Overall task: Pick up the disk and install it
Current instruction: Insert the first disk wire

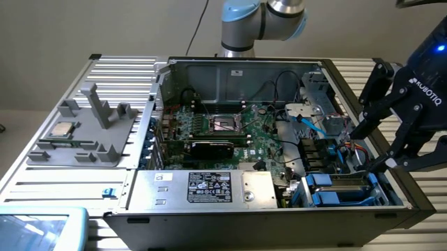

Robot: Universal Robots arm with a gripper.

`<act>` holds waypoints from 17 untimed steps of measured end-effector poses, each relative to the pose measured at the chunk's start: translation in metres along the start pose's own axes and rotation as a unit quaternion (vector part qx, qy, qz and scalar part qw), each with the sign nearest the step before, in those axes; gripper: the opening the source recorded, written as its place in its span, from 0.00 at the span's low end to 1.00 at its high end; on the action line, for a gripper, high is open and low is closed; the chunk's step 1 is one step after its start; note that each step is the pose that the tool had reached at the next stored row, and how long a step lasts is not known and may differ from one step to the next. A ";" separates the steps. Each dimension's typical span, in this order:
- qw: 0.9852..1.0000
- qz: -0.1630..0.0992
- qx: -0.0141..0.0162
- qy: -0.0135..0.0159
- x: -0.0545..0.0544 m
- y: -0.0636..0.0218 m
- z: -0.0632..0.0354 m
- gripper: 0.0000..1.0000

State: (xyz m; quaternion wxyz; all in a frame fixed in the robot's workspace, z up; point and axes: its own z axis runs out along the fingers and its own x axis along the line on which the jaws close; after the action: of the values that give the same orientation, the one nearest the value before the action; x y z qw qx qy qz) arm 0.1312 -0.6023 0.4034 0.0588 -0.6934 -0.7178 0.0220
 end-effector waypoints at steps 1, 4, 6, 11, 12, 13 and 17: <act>1.000 0.000 0.003 0.000 0.000 0.0031 -0.0004 0.57; 1.000 0.000 0.011 0.000 0.000 0.0125 -0.0011 0.57; 1.000 0.000 0.016 0.001 0.000 0.0195 -0.0008 0.57; 1.000 0.001 0.025 0.001 0.006 0.0329 0.0035 0.57; 1.000 0.001 0.026 0.001 0.009 0.0343 0.0049 0.57; 1.000 0.001 0.026 0.001 0.012 0.0358 0.0063 0.57; 0.999 0.001 0.032 0.001 0.017 0.0417 0.0099 0.57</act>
State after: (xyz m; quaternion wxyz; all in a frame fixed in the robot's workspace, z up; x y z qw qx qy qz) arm 0.1710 -0.5832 0.3899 0.0819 -0.6920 -0.7159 0.0443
